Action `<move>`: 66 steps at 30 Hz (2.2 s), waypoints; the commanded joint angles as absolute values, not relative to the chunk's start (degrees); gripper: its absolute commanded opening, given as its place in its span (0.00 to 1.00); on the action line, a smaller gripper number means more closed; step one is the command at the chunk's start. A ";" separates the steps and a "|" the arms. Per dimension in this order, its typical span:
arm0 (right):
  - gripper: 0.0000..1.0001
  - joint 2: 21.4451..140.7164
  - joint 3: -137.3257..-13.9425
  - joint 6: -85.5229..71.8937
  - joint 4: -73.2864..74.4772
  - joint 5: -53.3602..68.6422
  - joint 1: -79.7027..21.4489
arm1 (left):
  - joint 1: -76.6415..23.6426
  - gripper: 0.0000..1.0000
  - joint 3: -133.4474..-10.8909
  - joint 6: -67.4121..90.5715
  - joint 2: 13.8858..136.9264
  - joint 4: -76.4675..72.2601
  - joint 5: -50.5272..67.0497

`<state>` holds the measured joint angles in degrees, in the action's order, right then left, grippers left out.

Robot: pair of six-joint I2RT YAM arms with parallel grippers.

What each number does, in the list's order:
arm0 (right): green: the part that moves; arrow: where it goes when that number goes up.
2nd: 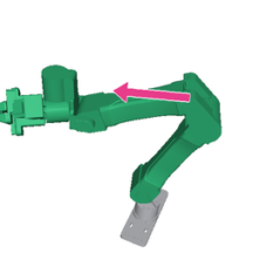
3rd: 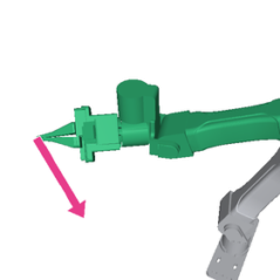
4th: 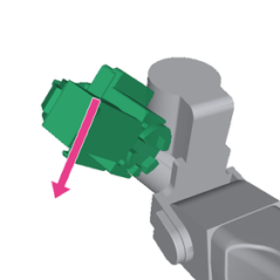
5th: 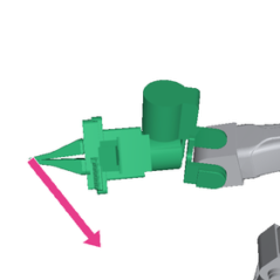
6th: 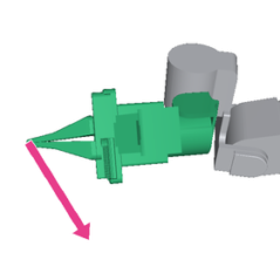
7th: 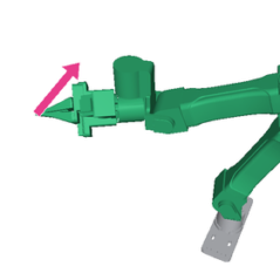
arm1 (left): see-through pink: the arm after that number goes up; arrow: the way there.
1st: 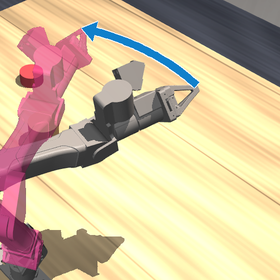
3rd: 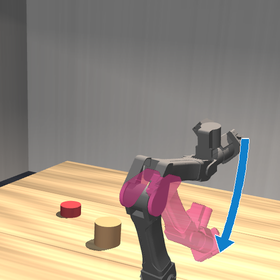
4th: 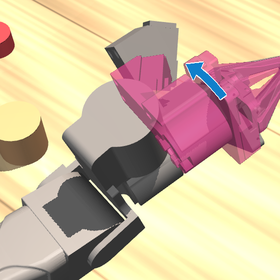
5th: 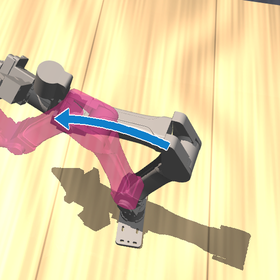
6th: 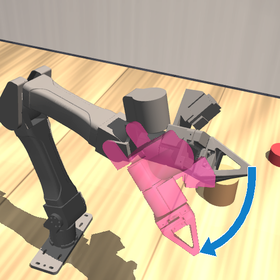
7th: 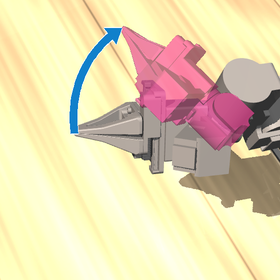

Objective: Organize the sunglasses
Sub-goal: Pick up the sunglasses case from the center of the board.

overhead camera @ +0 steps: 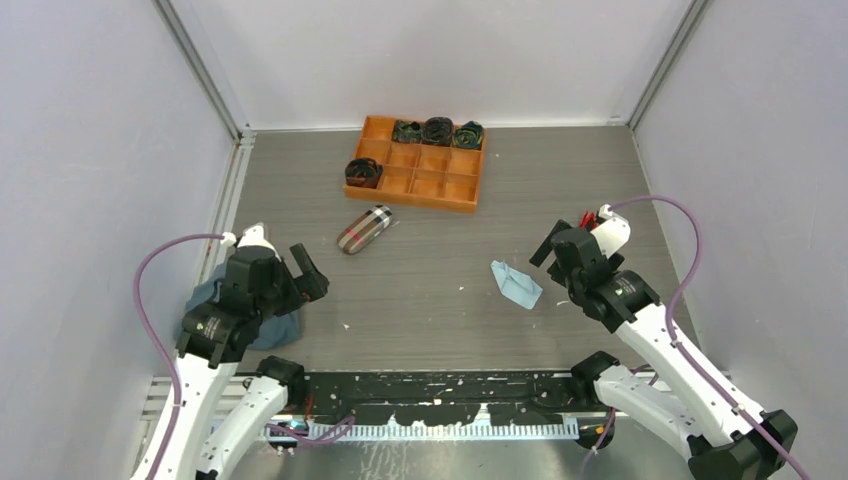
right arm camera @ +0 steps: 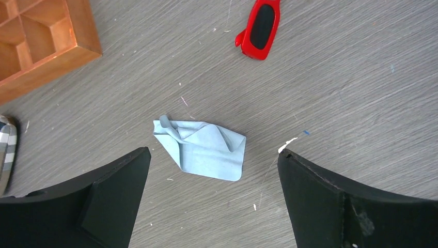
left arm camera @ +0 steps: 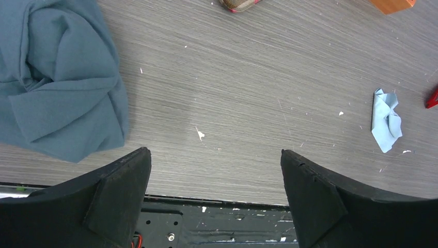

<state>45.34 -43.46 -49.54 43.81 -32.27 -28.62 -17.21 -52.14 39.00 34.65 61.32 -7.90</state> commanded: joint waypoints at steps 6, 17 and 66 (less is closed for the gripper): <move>1.00 46.10 -44.41 -50.77 42.06 -33.58 -28.42 | -17.05 1.00 -52.40 35.88 37.60 57.80 -3.31; 1.00 46.88 -45.61 -50.64 40.96 -32.58 -28.41 | -17.05 1.00 -62.64 26.90 61.22 50.63 -7.18; 1.00 50.84 -45.11 -52.13 38.23 -27.82 -28.39 | -19.28 0.56 -77.31 9.49 105.48 41.05 4.41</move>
